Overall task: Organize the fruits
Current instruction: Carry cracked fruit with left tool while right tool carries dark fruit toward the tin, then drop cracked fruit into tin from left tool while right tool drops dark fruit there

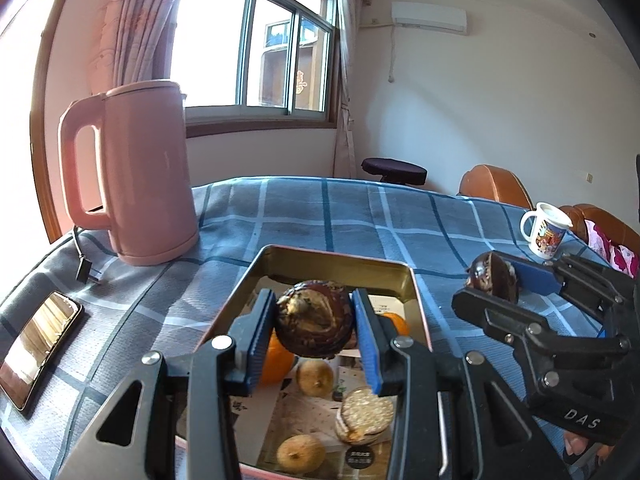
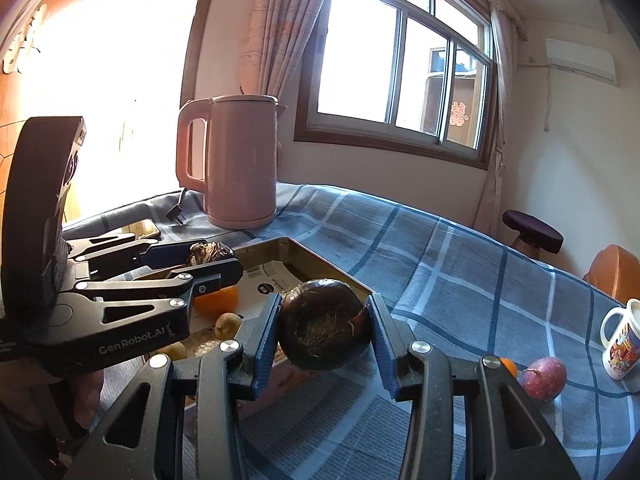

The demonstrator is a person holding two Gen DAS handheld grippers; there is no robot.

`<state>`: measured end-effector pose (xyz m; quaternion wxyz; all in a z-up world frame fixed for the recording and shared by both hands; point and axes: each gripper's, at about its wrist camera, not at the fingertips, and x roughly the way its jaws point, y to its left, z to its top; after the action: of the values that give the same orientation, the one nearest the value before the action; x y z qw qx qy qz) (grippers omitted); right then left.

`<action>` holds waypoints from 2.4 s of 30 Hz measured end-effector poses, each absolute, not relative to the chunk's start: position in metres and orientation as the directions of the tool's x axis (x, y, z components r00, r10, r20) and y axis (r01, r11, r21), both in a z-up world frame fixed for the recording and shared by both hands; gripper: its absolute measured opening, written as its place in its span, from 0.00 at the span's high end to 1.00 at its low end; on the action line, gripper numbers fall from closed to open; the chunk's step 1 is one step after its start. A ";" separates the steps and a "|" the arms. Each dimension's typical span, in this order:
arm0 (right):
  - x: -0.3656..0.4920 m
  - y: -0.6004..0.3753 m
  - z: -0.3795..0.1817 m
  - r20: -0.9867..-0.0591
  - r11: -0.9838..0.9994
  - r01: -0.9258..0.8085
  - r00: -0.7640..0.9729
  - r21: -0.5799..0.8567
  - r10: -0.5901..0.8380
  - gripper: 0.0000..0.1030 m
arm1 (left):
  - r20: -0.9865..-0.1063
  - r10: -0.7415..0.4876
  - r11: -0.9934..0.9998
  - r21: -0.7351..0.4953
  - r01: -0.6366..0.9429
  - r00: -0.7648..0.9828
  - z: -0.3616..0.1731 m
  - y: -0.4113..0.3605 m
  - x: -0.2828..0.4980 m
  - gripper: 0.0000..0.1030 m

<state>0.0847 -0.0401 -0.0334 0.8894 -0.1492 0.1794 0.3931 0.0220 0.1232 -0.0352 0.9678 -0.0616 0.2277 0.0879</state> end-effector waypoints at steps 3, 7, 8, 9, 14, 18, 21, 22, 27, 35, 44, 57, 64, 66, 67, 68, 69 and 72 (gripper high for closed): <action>0.083 -0.035 -0.033 -0.439 0.639 -0.759 0.620 -0.125 0.650 0.56 | -0.453 0.147 0.975 -0.086 -0.207 0.879 -0.035 0.129 0.020 0.60; 0.081 -0.028 -0.033 -0.442 0.629 -0.767 0.612 -0.128 0.656 0.56 | -0.460 0.156 0.971 -0.091 -0.221 0.874 -0.036 0.139 0.018 0.60; 0.080 -0.025 -0.033 -0.443 0.625 -0.770 0.609 -0.131 0.658 0.56 | -0.465 0.158 0.970 -0.091 -0.225 0.871 -0.036 0.141 0.018 0.60; 0.079 -0.023 -0.034 -0.444 0.622 -0.772 0.607 -0.131 0.659 0.56 | -0.469 0.159 0.969 -0.093 -0.227 0.869 -0.037 0.143 0.018 0.60; 0.077 -0.014 -0.035 -0.451 0.606 -0.784 0.593 -0.135 0.667 0.56 | -0.482 0.172 0.966 -0.089 -0.244 0.859 -0.039 0.151 0.017 0.60; 0.076 -0.008 -0.037 -0.456 0.597 -0.790 0.585 -0.136 0.670 0.56 | -0.488 0.182 0.963 -0.085 -0.254 0.854 -0.040 0.156 0.016 0.60; 0.076 -0.003 -0.037 -0.461 0.590 -0.795 0.579 -0.138 0.673 0.56 | -0.493 0.190 0.962 -0.078 -0.260 0.849 -0.040 0.158 0.015 0.60; 0.076 -0.001 -0.038 -0.462 0.587 -0.797 0.577 -0.139 0.673 0.56 | -0.494 0.191 0.962 -0.077 -0.262 0.848 -0.040 0.159 0.015 0.60; 0.077 0.006 -0.041 -0.478 0.576 -0.805 0.566 -0.144 0.672 0.56 | -0.506 0.195 0.963 -0.063 -0.262 0.840 -0.041 0.161 0.015 0.60; 0.084 0.015 -0.050 -0.509 0.571 -0.808 0.555 -0.144 0.658 0.56 | -0.530 0.184 0.968 -0.046 -0.245 0.828 -0.043 0.159 0.019 0.60; 0.091 0.018 -0.059 -0.539 0.574 -0.808 0.544 -0.131 0.643 0.56 | -0.558 0.169 0.974 -0.030 -0.223 0.813 -0.046 0.156 0.022 0.60; 0.099 0.027 -0.067 -0.607 0.562 -0.818 0.509 -0.122 0.610 0.56 | -0.608 0.140 0.979 -0.030 -0.199 0.781 -0.053 0.156 0.031 0.60; 0.100 0.030 -0.071 -0.635 0.549 -0.828 0.487 -0.116 0.599 0.55 | -0.612 0.161 0.977 -0.013 -0.214 0.775 -0.054 0.155 0.032 0.60; 0.099 0.029 -0.071 -0.635 0.549 -0.828 0.488 -0.119 0.598 0.50 | -0.612 0.167 0.976 -0.006 -0.216 0.773 -0.054 0.155 0.032 0.58; 0.099 0.029 -0.072 -0.636 0.551 -0.826 0.491 -0.122 0.595 0.45 | -0.612 0.170 0.976 -0.003 -0.217 0.772 -0.054 0.154 0.032 0.57; 0.099 0.028 -0.072 -0.636 0.553 -0.824 0.494 -0.124 0.593 0.43 | -0.611 0.170 0.976 -0.002 -0.217 0.773 -0.054 0.154 0.032 0.56; 0.099 0.027 -0.071 -0.633 0.556 -0.821 0.499 -0.127 0.592 0.43 | -0.610 0.171 0.976 -0.005 -0.219 0.774 -0.053 0.153 0.032 0.54; 0.096 0.023 -0.070 -0.626 0.554 -0.820 0.508 -0.141 0.592 0.42 | -0.602 0.166 0.977 -0.010 -0.215 0.781 -0.052 0.149 0.030 0.40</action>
<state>0.0958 0.0233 -0.0698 0.8409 -0.2159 0.2647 0.4197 0.0301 0.1489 -0.0524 0.9430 -0.0389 0.3148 0.1009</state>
